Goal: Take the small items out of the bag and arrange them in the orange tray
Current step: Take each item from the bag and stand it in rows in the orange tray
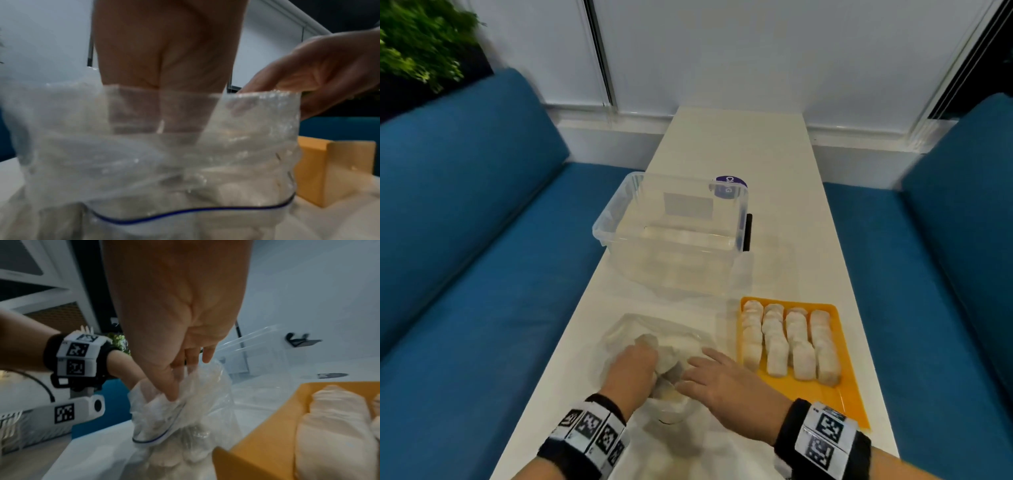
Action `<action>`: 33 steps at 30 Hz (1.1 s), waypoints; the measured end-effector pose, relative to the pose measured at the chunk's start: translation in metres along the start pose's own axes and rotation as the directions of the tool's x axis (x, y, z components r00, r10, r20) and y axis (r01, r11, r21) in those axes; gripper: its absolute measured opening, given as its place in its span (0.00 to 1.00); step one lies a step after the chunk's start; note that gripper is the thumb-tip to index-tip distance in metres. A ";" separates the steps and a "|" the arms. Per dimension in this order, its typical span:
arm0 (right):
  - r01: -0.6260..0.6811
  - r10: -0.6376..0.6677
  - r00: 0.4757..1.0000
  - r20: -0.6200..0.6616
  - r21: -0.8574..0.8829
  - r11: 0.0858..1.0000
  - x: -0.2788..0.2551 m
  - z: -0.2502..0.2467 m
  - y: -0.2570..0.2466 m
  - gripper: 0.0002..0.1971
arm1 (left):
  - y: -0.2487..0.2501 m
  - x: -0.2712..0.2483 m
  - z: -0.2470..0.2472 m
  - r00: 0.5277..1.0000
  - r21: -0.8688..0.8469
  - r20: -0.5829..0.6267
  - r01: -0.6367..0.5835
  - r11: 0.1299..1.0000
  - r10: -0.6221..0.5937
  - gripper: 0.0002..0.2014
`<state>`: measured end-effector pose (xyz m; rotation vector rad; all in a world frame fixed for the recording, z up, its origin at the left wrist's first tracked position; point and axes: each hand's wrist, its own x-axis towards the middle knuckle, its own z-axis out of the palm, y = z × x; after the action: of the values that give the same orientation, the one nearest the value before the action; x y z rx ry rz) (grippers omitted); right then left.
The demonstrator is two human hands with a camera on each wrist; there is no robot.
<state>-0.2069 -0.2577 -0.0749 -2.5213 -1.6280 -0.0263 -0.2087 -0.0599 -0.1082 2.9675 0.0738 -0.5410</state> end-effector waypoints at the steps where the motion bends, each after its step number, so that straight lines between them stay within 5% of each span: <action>1: 0.011 -0.010 0.999 0.032 -0.014 1.000 0.003 0.003 0.001 0.17 | -0.003 0.001 0.004 1.000 0.002 -0.027 0.011 1.000 -0.011 0.19; 9: -0.058 0.086 0.971 0.222 -0.128 0.990 0.002 0.003 0.002 0.16 | -0.014 0.010 0.011 0.999 0.098 0.016 -0.053 0.994 0.052 0.22; 16: -0.077 0.098 0.977 0.190 -0.116 0.990 0.003 -0.003 0.001 0.15 | -0.016 0.013 0.009 0.986 -0.273 0.023 -0.155 0.949 0.168 0.15; 21: -0.053 0.072 0.976 0.208 -0.093 0.994 0.004 -0.008 0.000 0.14 | 0.000 0.014 0.007 0.944 -0.155 0.065 -0.310 0.938 0.323 0.38; 26: -0.071 0.084 0.967 0.241 -0.064 0.995 0.005 -0.002 0.000 0.16 | 0.016 0.017 0.008 0.936 -0.174 0.231 -0.229 0.958 0.265 0.41; 33: -0.079 0.087 0.962 0.258 -0.042 0.996 0.004 0.005 0.004 0.16 | 0.034 0.022 0.010 0.978 -0.359 0.182 -0.035 0.933 0.106 0.43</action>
<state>-0.2019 -0.2553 -0.0795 -2.7097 -1.6163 0.3031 -0.1894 -0.0939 -0.1219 2.5423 0.0393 -0.7258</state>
